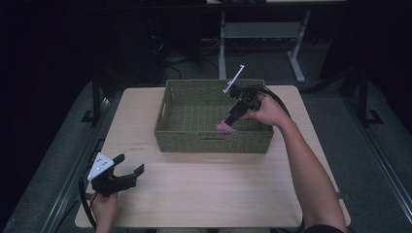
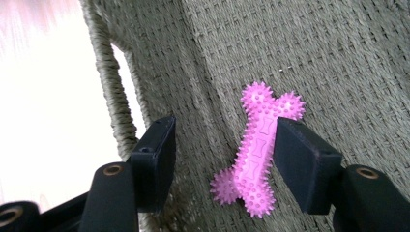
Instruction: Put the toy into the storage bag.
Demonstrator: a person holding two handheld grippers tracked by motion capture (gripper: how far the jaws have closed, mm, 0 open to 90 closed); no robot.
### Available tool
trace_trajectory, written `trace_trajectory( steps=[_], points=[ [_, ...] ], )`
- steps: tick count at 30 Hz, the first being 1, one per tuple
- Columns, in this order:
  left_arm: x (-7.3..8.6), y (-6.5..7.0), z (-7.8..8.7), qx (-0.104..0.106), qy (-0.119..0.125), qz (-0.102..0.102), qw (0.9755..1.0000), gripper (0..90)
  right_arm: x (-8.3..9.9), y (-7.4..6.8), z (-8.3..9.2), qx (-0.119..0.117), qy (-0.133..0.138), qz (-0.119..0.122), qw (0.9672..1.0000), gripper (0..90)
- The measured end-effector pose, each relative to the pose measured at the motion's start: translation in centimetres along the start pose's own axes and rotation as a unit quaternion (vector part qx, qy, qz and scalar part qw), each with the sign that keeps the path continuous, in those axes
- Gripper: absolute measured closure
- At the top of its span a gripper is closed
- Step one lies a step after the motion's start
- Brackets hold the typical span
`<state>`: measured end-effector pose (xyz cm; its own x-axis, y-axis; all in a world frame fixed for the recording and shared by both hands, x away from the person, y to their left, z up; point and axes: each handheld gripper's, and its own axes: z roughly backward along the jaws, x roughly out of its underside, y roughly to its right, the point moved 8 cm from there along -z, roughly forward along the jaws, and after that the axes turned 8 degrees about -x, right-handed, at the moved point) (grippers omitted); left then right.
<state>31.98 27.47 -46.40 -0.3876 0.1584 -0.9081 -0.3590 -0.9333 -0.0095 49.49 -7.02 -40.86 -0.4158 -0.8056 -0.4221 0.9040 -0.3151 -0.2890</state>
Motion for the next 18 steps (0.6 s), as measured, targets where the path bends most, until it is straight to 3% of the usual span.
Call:
trace_trajectory(
  steps=[18],
  points=[
    [0.0,0.1,0.0,0.002,0.001,0.000,1.0000,12.8,1.4,-0.9,0.9,0.001,0.018,-0.004,0.9998,35.8]
  ],
)
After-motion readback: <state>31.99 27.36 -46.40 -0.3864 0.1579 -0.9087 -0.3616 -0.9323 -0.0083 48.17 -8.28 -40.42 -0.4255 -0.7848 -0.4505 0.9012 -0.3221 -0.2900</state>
